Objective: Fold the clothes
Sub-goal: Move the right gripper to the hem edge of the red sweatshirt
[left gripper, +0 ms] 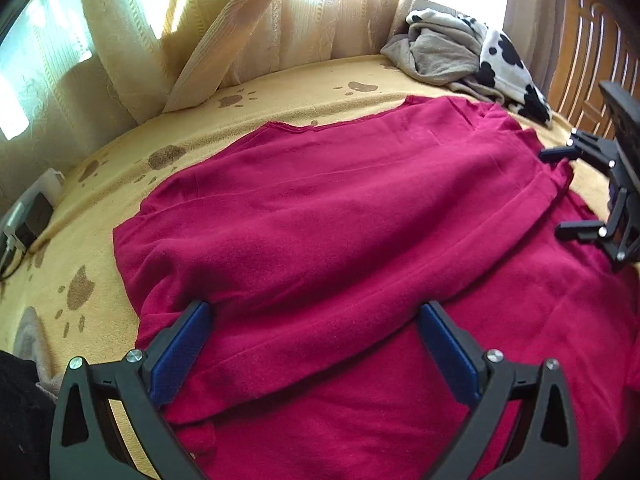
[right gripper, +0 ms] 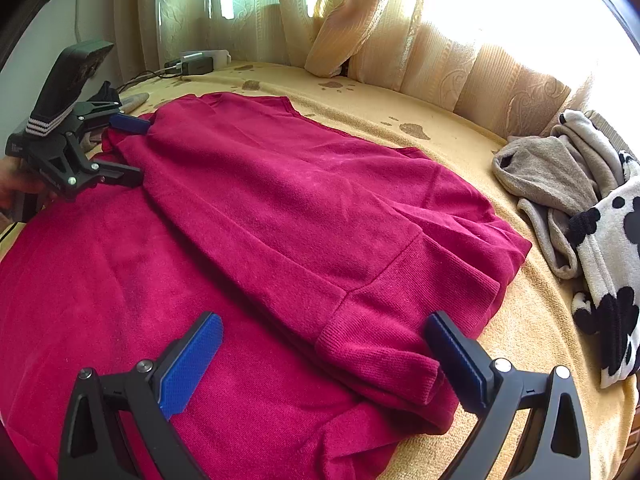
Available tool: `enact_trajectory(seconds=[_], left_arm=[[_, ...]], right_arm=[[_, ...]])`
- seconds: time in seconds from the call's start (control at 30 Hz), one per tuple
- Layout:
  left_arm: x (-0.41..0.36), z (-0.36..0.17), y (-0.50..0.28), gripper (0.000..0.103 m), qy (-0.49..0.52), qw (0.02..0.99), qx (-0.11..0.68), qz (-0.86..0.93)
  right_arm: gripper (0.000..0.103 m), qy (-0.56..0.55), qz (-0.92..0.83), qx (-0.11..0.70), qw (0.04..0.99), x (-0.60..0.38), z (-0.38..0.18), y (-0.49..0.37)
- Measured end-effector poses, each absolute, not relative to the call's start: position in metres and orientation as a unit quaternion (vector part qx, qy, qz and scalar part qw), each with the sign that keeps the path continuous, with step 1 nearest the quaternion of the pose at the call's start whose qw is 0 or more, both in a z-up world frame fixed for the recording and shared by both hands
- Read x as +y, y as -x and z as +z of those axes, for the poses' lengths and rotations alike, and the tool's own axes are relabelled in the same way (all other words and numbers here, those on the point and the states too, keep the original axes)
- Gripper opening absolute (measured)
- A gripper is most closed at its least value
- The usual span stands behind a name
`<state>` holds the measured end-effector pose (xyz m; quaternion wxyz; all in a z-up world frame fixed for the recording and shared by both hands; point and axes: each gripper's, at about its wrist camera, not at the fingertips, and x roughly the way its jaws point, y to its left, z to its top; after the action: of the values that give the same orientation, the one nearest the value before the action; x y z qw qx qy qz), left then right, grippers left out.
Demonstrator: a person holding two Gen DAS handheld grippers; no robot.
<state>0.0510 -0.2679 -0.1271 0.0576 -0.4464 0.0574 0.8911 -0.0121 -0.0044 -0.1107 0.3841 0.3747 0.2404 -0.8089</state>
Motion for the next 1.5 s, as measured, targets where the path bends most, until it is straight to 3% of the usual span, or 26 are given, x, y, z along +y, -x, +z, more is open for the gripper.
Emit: enact_trajectory(seconds=[0.7, 1.07, 1.2, 1.5], left_arm=[[-0.262, -0.126, -0.054, 0.103, 0.444, 0.04, 0.073, 0.892], [-0.267, -0.092, -0.121, 0.103, 0.416, 0.006, 0.062, 0.907], [-0.281, -0.089, -0.156, 0.103, 0.401, -0.016, 0.024, 0.915], [-0.276, -0.083, -0.193, 0.103, 0.39, -0.035, 0.002, 0.92]], right_arm=[[0.103, -0.371, -0.81, 0.242, 0.385, -0.004, -0.11, 0.011], [0.103, -0.305, -0.832, 0.231, 0.402, 0.014, -0.074, -0.041], [0.103, -0.276, -0.816, 0.22, 0.458, 0.037, -0.053, -0.096], [0.103, -0.308, -0.762, 0.212, 0.528, 0.053, -0.054, -0.188]])
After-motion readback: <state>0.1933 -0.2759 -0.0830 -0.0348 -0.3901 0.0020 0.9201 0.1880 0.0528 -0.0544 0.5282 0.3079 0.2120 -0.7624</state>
